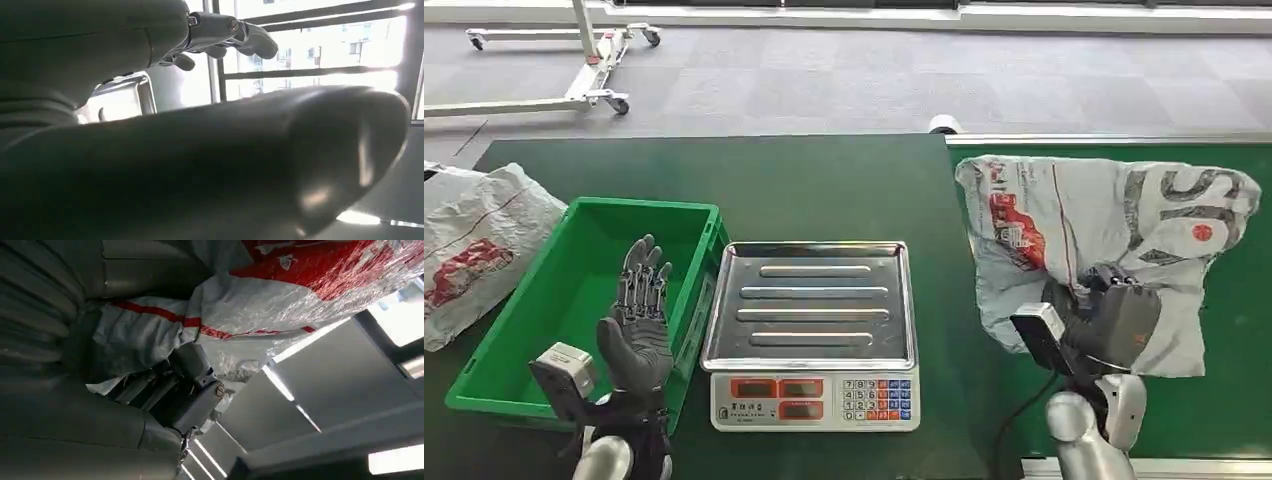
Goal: Moved the parcel from conveyor to table for the left to box.
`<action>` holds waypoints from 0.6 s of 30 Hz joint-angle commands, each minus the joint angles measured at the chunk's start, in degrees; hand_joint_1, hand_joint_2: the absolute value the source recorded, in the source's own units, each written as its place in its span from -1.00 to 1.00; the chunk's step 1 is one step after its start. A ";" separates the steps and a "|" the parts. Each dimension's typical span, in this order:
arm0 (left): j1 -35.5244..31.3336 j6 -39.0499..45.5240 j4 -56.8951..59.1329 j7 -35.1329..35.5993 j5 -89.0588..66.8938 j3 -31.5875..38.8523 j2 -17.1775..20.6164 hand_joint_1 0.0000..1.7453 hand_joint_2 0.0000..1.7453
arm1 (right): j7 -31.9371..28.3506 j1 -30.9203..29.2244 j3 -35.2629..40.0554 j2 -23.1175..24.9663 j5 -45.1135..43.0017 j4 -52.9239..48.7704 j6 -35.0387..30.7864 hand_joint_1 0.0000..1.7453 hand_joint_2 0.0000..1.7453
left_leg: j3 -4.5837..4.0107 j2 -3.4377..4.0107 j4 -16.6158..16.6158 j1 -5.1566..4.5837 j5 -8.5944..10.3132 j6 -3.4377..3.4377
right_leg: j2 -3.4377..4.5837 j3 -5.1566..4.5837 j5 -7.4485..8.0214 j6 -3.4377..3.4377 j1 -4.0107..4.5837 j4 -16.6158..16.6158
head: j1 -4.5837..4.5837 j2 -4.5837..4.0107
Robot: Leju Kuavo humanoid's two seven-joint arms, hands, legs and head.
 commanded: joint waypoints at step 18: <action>-7.74 -1.78 11.32 0.98 0.29 -4.62 0.55 -1.00 -1.00 | -4.75 -19.36 27.73 4.42 -27.48 11.94 24.80 1.00 1.00 | 0.05 0.20 -0.04 -0.03 0.13 -0.01 | 0.25 -0.05 0.14 -0.04 -0.05 0.04 | 0.00 0.00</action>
